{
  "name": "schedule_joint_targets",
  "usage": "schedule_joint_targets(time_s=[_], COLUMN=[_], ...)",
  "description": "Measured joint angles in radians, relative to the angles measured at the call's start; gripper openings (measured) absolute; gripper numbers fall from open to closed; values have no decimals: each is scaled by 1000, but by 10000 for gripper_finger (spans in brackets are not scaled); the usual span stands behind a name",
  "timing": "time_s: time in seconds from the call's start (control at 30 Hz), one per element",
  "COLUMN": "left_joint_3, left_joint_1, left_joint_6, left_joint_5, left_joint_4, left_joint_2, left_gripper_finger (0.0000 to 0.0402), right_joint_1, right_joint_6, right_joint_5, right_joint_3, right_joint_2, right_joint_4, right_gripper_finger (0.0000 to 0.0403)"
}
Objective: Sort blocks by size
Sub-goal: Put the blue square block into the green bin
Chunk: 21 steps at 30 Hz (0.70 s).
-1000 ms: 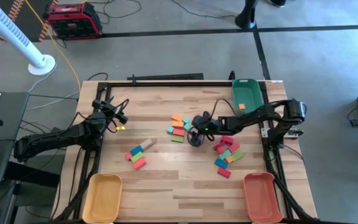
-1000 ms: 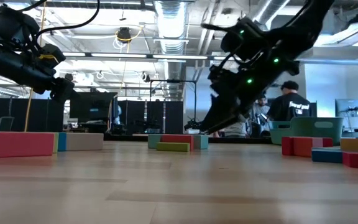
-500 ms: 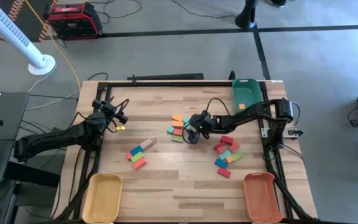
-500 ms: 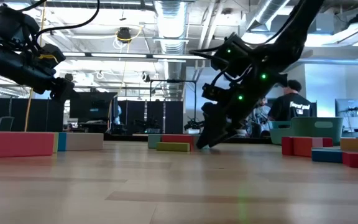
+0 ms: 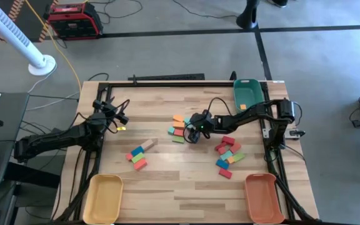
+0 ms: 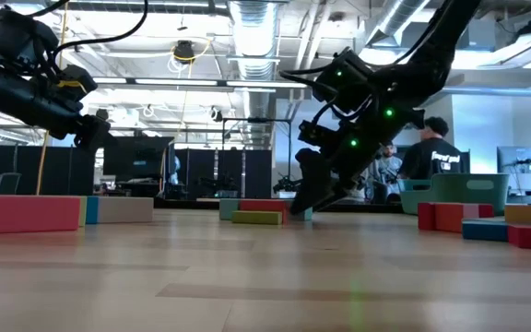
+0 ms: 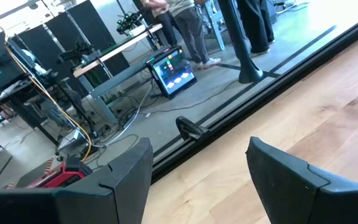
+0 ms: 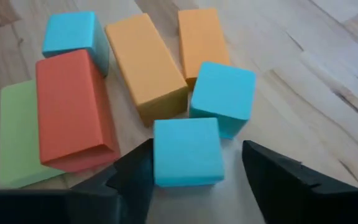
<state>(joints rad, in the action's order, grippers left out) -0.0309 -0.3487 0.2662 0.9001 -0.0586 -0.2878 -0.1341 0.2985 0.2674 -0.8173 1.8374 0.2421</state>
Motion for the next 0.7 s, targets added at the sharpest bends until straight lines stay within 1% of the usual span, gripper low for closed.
schedule_joint_targets(time_s=[0.2,0.37,0.47,0.53,0.6,0.7], left_joint_3=[0,0,0,0,0,0], left_joint_1=[0,0,0,0,0,0], left_joint_6=[0,0,0,0,0,0], left_joint_5=[0,0,0,0,0,0], left_joint_4=[0,0,0,0,0,0], left_joint_2=[0,0,0,0,0,0], left_gripper_finger=[247,247,247,247,247,247], right_joint_1=[4,7,18,27,37,48], right_joint_6=[-1,12,18,20,26,38], right_joint_5=[-4,-22,-28,-26,-1,67], right_joint_3=[0,0,0,0,-9,-23], right_joint_2=[0,-5,-32,-69,-126,-228], right_joint_4=[-3,-17,-63,-115,-193,-333], right_gripper_finger=[163,160,160,160,160,160])
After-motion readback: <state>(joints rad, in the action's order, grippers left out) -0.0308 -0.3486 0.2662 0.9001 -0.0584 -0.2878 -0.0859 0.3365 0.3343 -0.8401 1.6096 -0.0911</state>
